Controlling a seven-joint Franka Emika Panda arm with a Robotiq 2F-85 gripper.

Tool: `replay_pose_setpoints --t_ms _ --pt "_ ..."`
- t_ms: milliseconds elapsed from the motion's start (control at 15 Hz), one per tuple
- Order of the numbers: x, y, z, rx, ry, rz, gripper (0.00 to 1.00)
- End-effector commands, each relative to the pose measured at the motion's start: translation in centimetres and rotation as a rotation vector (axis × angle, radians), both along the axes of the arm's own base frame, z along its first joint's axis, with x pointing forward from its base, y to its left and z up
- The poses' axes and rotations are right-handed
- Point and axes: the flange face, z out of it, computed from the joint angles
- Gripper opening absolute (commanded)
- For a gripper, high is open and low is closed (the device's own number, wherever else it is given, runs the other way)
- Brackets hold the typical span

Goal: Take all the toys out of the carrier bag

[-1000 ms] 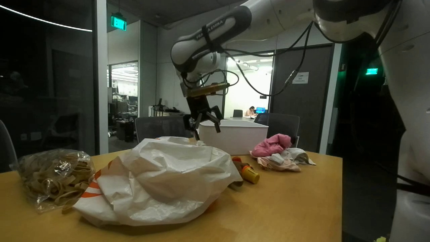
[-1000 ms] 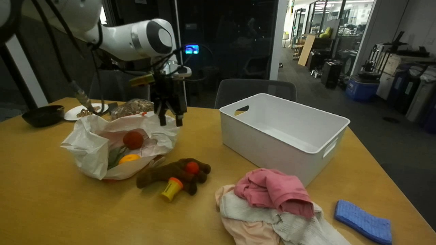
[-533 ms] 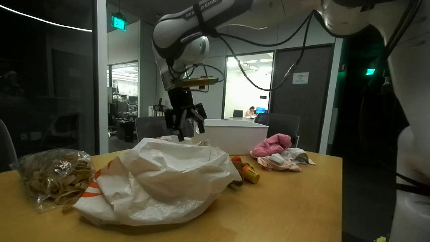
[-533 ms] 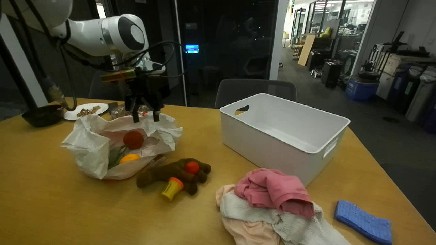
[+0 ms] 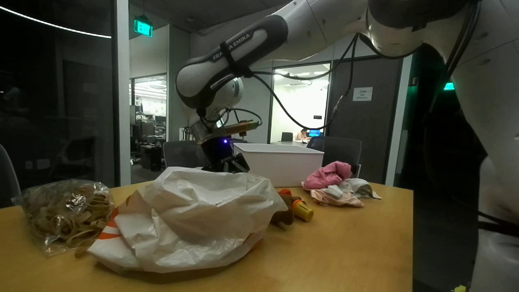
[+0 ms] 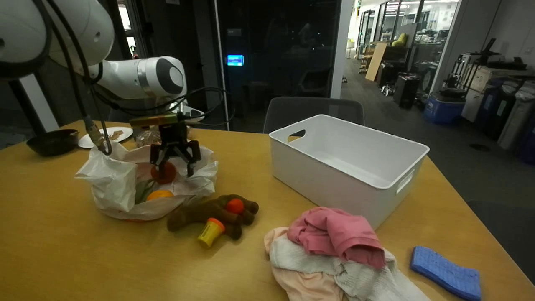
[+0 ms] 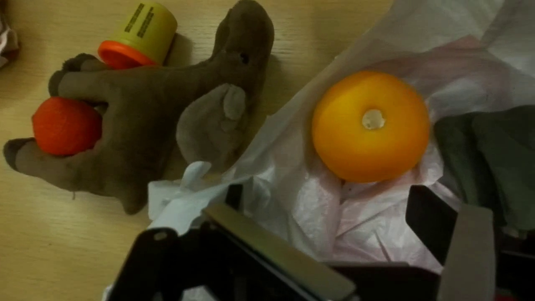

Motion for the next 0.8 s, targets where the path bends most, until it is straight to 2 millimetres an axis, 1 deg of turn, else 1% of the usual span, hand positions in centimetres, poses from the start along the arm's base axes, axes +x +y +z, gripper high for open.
replay_pose_setpoints --t_ms 0,200,267,400,533,733 --pt "-1.4 3.5 1.9 0.024 0.053 0.071 1.00" --pt "-2.1 5.0 2.1 -0.001 0.095 0.081 1.00" --pt "-2.1 5.4 2.3 -0.022 0.053 0.089 1.00" --pt "-2.3 5.7 2.2 -0.022 0.080 0.101 1.00" --pt "-1.9 5.4 1.3 -0.005 0.114 0.133 1.00" --pt "-0.9 4.9 -1.0 -0.013 0.158 0.151 1.00"
